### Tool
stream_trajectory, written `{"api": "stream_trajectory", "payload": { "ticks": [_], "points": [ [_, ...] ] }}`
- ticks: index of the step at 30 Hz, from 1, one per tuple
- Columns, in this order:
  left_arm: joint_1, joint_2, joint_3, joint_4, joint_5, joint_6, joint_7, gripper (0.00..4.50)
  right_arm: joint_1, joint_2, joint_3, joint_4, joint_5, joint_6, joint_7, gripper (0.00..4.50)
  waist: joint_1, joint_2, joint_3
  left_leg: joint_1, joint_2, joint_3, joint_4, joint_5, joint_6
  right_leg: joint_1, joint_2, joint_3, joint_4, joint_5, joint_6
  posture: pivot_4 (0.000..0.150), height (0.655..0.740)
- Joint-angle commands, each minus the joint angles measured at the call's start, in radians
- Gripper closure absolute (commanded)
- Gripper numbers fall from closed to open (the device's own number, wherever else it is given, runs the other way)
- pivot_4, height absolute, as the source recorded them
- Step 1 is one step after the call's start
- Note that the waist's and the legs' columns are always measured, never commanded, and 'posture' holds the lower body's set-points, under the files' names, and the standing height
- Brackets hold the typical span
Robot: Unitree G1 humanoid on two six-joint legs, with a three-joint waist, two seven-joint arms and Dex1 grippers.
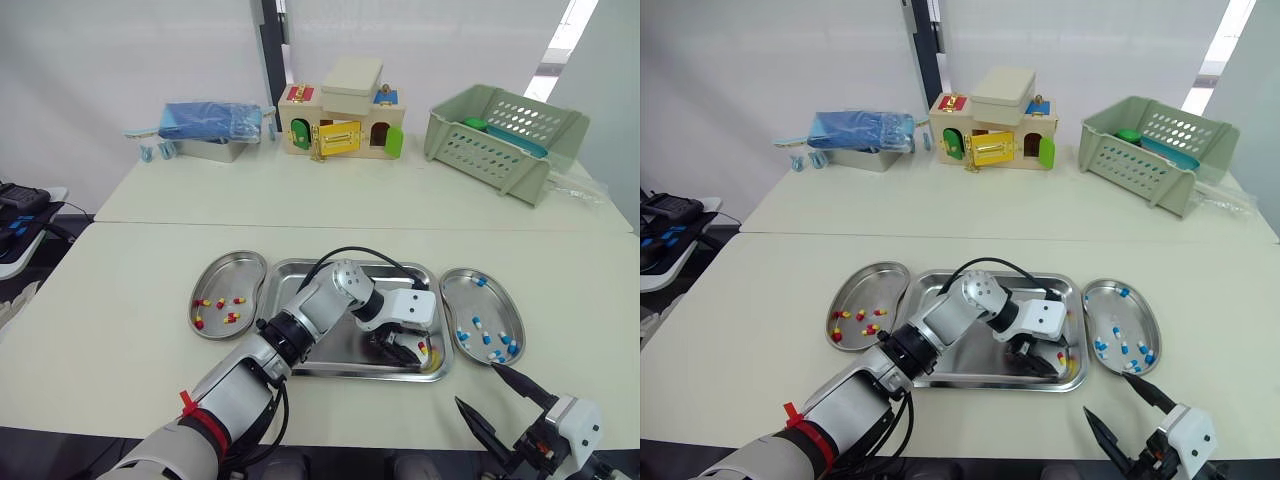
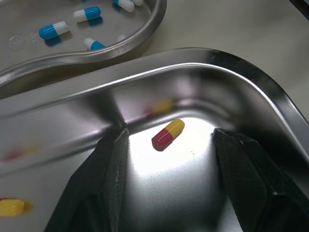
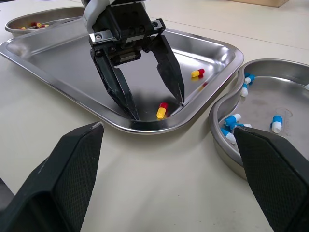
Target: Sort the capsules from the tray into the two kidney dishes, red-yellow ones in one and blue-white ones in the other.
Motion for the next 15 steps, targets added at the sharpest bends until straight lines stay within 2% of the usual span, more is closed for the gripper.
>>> {"api": "stream_trajectory", "payload": {
  "ticks": [1, 5, 6, 15],
  "points": [
    [0.008, -0.003, -0.019, -0.005, 0.019, -0.009, 0.005, 2.99, 0.009, 0.002, 0.002, -0.053, 0.006, 0.006, -0.015, 0.00, 0.000, 0.000, 0.000, 0.000, 0.000, 0.000, 0.000, 0.000, 0.000, 0.000, 0.000, 0.000, 0.000, 0.000, 0.000, 0.150, 0.7400],
    [0.016, -0.001, -0.021, -0.011, 0.022, -0.006, 0.004, 4.30, 0.012, 0.003, 0.007, -0.063, 0.005, 0.013, -0.025, 0.00, 0.000, 0.000, 0.000, 0.000, 0.000, 0.000, 0.000, 0.000, 0.000, 0.000, 0.000, 0.000, 0.000, 0.000, 0.000, 0.150, 0.7400],
    [0.017, -0.001, -0.021, -0.012, 0.023, -0.006, 0.004, 4.48, 0.012, 0.002, 0.008, -0.065, 0.005, 0.014, -0.026, 0.00, 0.000, 0.000, 0.000, 0.000, 0.000, 0.000, 0.000, 0.000, 0.000, 0.000, 0.000, 0.000, 0.000, 0.000, 0.000, 0.150, 0.7400],
    [0.006, 0.017, 0.014, -0.065, -0.015, 0.015, -0.026, 4.48, 0.020, -0.003, 0.004, -0.061, 0.003, -0.007, -0.012, 0.00, 0.000, 0.000, 0.000, 0.000, 0.000, 0.000, 0.000, 0.000, 0.000, 0.000, 0.000, 0.000, 0.000, 0.000, 0.000, 0.150, 0.7400]
  ]
}}
